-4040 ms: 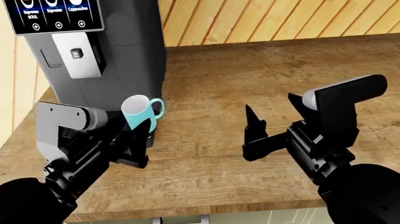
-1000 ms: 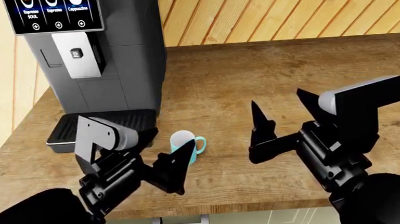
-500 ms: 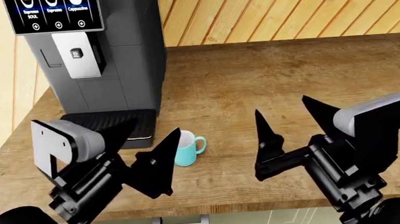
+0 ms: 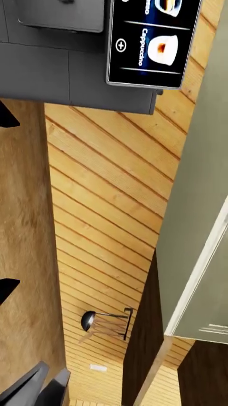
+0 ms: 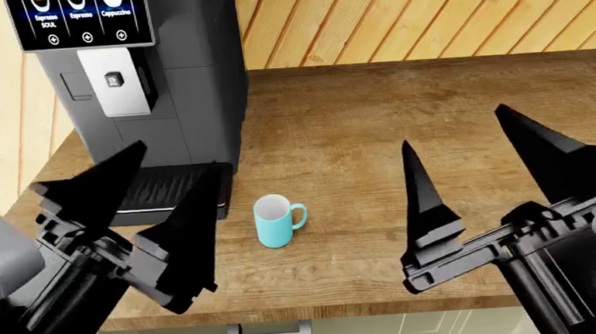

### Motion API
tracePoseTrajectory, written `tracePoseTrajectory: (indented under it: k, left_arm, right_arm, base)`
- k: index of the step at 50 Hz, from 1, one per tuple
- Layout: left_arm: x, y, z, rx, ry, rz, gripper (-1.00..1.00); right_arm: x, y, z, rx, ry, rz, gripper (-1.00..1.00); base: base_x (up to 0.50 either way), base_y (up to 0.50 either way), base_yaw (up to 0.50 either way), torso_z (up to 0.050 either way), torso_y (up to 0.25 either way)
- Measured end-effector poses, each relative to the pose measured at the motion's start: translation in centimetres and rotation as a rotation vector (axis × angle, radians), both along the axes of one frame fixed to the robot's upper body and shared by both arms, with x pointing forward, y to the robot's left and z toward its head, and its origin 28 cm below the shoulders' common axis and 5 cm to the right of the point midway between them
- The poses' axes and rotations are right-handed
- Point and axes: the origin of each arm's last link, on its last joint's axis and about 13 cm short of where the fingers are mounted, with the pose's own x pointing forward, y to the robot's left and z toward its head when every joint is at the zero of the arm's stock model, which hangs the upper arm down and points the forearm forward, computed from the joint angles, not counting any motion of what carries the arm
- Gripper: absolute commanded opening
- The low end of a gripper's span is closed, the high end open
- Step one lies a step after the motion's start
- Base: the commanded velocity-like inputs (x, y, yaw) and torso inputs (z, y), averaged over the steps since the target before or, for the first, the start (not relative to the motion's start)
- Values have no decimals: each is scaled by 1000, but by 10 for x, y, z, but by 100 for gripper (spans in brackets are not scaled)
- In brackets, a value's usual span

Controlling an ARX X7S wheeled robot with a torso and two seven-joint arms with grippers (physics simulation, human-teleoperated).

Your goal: Pick the mug from under the coffee machine dispenser and place it on the counter.

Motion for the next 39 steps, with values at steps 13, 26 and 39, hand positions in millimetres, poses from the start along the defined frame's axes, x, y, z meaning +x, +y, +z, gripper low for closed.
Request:
tracePoseTrajectory:
  k: [13,26,39]
  left_arm:
    - [-9,9,17,-87,-127,68,100]
    - [-26,17,36,-185,-286,100,100]
    - [-45,26,47,-199,-489,109,100]
  right_arm:
    - [-15,-3,10,-8,-122,-5,100]
    - [-28,-15,17,-38,-221,-57,100]
    - [-33,-22,20,-44,-307,-139,100]
  base:
    - [0,0,0,0,0]
    - [0,0,0,0,0]
    - [0,0,0,0,0]
